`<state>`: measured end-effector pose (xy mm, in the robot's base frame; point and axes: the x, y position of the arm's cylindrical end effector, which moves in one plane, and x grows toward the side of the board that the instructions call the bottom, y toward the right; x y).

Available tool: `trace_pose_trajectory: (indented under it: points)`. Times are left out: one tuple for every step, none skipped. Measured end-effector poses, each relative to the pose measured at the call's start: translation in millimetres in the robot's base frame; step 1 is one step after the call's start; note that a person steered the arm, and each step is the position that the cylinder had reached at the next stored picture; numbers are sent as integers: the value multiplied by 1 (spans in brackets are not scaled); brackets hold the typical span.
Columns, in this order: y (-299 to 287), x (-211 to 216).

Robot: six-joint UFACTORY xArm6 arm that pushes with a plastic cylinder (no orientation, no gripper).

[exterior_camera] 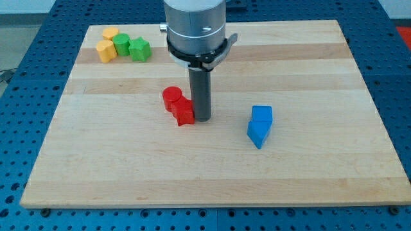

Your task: Separate the green circle from the green star

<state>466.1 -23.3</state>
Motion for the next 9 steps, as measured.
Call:
trace_pose_trajectory:
  points:
    - [26, -3]
    - [48, -97]
    - [39, -205]
    - [4, -260]
    - [-57, -272]
    - [-134, -269]
    - [-154, -269]
    - [-159, -269]
    - [-161, -268]
